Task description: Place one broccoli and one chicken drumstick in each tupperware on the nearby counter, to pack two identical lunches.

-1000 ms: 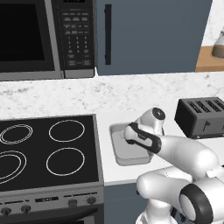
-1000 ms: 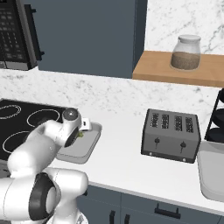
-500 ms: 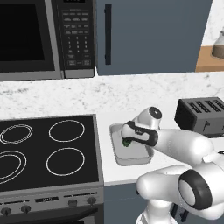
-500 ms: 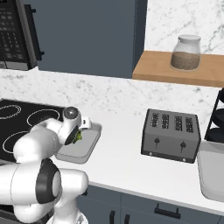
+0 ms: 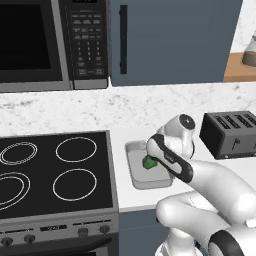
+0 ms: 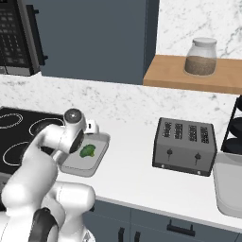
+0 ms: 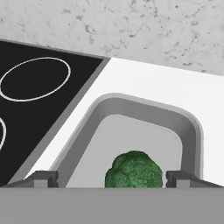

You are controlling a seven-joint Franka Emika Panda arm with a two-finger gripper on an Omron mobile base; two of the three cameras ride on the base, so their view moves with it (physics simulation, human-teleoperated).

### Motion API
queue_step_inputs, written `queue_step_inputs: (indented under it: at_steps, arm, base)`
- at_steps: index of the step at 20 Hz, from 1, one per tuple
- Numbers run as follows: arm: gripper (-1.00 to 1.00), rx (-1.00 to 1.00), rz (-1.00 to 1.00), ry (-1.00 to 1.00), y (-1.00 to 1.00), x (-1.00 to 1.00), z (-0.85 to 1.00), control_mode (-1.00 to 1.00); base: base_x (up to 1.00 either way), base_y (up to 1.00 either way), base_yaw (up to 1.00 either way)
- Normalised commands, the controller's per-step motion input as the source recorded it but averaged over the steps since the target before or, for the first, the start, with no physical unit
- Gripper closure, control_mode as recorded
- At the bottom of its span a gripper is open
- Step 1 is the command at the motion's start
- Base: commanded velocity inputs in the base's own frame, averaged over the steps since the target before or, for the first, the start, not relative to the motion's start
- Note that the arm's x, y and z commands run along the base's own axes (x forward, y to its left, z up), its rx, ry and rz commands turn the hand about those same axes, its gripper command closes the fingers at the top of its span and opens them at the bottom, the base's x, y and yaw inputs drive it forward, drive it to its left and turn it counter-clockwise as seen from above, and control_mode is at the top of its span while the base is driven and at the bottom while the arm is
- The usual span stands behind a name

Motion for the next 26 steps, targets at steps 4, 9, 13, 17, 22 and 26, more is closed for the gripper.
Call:
queue_step_inputs:
  at_steps: [4,9,13,17,22,26]
  arm:
    - [-1.00,0.00,-0.09,-0.10,-0.22,-1.00,0.64,-1.00]
    - [-1.00,0.00,-0.17,-0.17,-0.13,-1.00,0.51,-1.00]
    - [-1.00,0.00,-0.19,-0.16,-0.08,-1.00,0.66,-1.00]
    - [-1.00,0.00,-0.13,-0.12,-0.08,-1.00,0.43,-1.00]
    - [-1.00,0.00,-0.05,-0.15,-0.16,-1.00,-0.26,-1.00]
    - [-1.00,0.00,0.00,-0.10,-0.04,-0.75,-0.37,1.00]
  base:
    - [0.00,0.00,0.00]
    - [0.00,0.00,0.00]
    - [0.00,0.00,0.00]
    - [0.00,0.00,0.00]
    - [0.00,0.00,0.00]
    - [-0.24,-0.02,0.00]
